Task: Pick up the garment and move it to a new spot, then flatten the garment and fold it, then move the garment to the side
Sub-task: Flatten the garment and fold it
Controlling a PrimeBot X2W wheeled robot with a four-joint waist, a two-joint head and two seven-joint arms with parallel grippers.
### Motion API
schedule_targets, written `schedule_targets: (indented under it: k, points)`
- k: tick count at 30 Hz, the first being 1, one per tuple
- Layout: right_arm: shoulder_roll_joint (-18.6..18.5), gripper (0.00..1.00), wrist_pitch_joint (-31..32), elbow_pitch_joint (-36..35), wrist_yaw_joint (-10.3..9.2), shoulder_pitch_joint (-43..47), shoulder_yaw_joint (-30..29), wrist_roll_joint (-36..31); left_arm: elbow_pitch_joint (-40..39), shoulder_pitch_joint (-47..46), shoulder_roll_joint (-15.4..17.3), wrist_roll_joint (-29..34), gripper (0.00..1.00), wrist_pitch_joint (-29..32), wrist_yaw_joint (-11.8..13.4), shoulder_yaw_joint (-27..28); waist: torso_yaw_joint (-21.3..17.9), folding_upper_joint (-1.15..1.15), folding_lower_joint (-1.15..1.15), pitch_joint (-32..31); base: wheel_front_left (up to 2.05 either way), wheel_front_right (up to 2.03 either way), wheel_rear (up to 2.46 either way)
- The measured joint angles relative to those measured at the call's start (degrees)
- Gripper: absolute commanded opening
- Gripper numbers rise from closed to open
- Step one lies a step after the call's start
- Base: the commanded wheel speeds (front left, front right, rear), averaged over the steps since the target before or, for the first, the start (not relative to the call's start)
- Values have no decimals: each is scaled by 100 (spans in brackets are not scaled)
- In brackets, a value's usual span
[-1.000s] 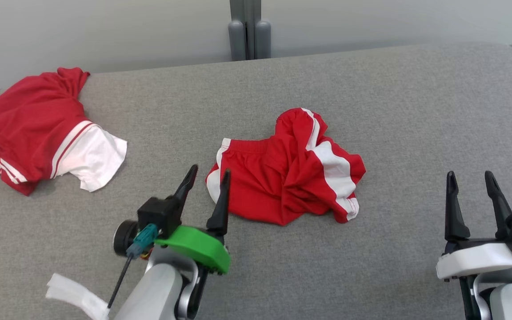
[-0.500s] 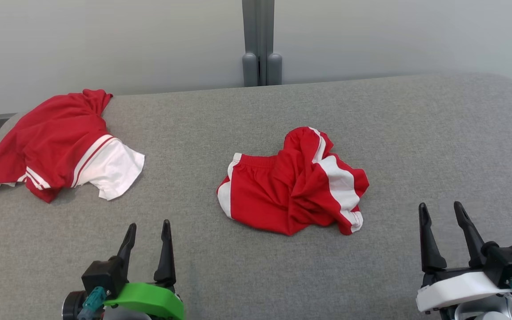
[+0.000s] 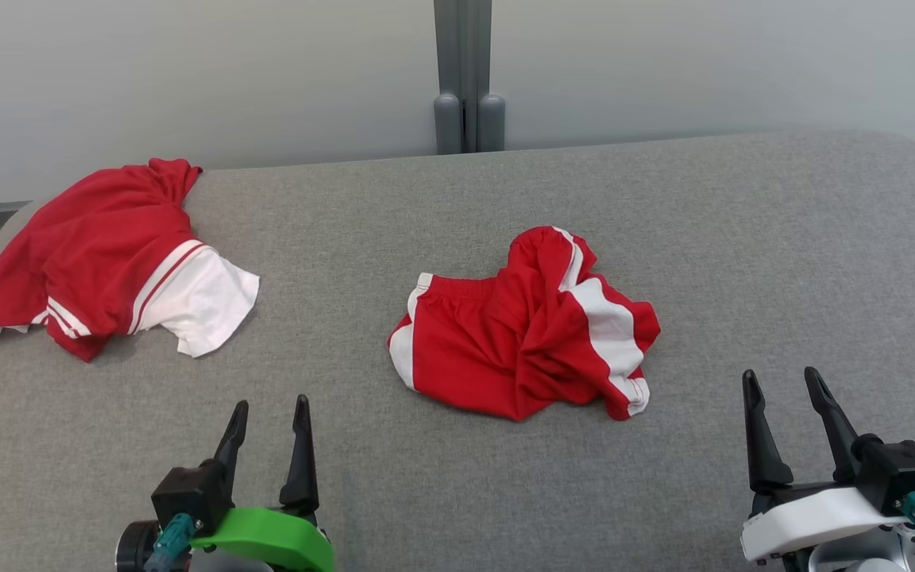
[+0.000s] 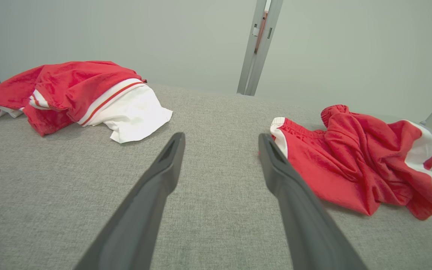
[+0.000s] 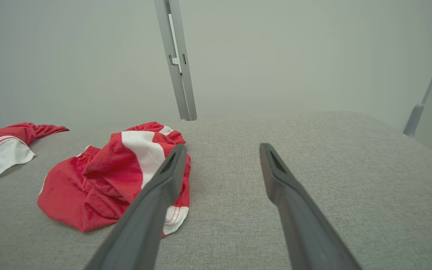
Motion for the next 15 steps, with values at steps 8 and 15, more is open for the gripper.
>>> schedule_targets:
  k: [8,15]
  points:
    - [0,100,0,48,0,1,-15,-14,92,6,-1,-23,100,0,-1,-42,29,0,0,-10,0,0,0]
    - [1,100,0,164,0,-232,42,-149,58,-1,-1,-21,100,0,-1,-77,105,0,0,64,0,0,0]
